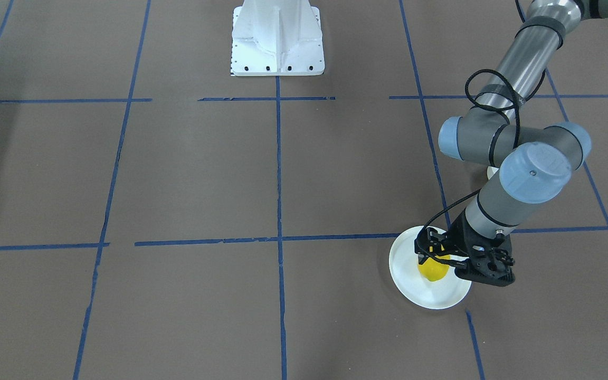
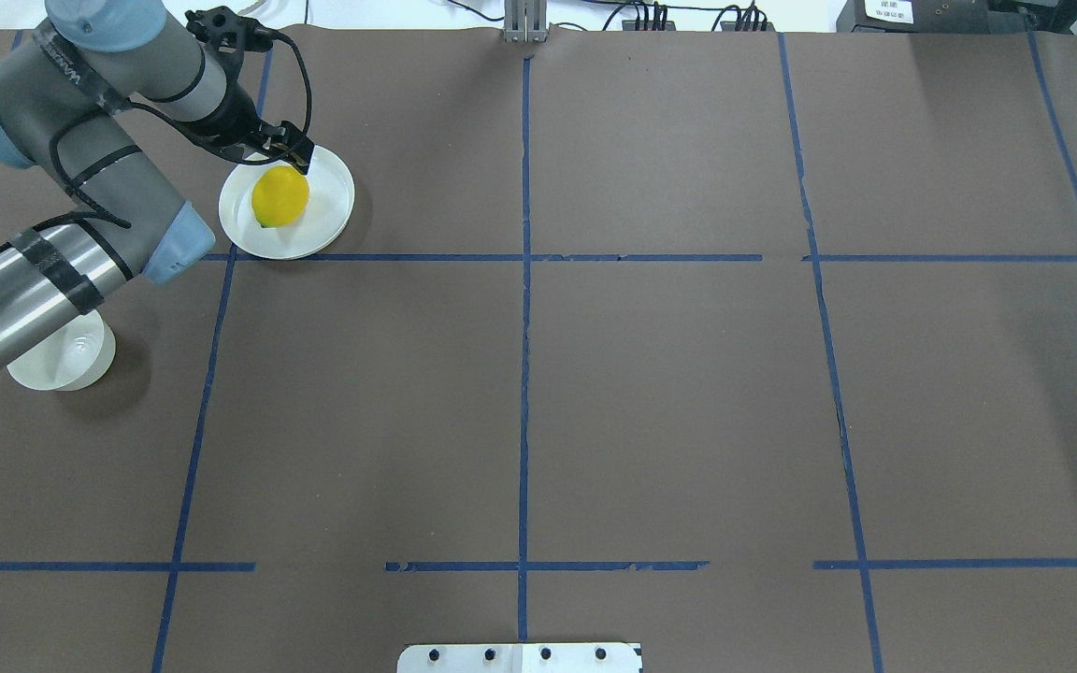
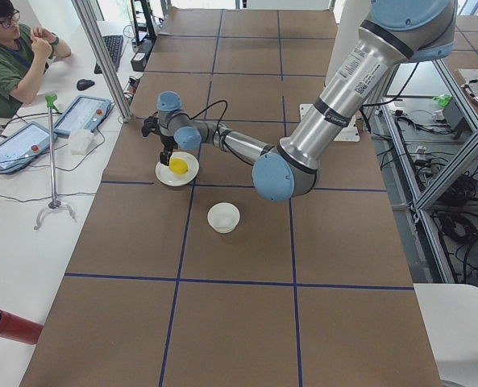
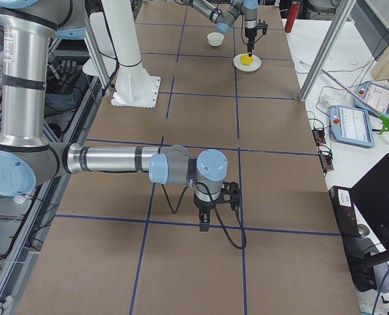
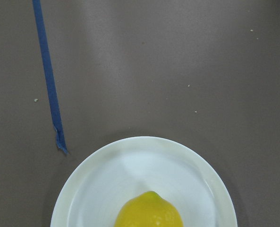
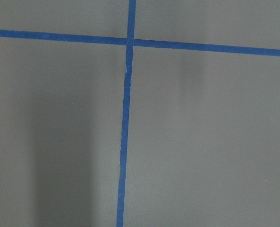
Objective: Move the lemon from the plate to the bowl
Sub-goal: 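Reach the left gripper down over the yellow lemon on the white plate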
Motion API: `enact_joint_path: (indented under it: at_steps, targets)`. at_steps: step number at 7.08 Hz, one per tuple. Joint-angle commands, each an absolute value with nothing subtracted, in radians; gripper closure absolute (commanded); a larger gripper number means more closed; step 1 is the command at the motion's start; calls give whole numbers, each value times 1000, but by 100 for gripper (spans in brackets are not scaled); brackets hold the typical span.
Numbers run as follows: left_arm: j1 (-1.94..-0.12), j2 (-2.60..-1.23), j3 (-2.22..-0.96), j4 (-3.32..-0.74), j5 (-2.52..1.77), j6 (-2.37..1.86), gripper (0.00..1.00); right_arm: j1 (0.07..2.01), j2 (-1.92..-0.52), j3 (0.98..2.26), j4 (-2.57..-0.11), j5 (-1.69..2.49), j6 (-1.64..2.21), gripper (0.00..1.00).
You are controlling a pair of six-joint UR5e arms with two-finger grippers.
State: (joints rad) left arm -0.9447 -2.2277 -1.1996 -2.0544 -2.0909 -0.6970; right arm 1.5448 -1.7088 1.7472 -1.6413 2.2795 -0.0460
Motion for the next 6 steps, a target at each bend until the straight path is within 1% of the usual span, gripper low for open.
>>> enact_joint_path:
  at_steps: [1, 4, 5, 6]
  targets:
    - [-922, -2229, -1152, -2092, -2086, -699, 0, 1545, -1709, 1747, -1641, 2279, -46, 0]
    - [-904, -2224, -1131, -2103, -2085, -707, 0, 1545, -1707, 1747, -1641, 2279, -46, 0]
    - [-900, -2224, -1128, -2103, -2085, -707, 11, 1545, -1709, 1747, -1641, 2279, -46, 0]
    - [-900, -2223, -1127, -2102, -2086, -707, 36, 1545, -1709, 1747, -1641, 2279, -46, 0]
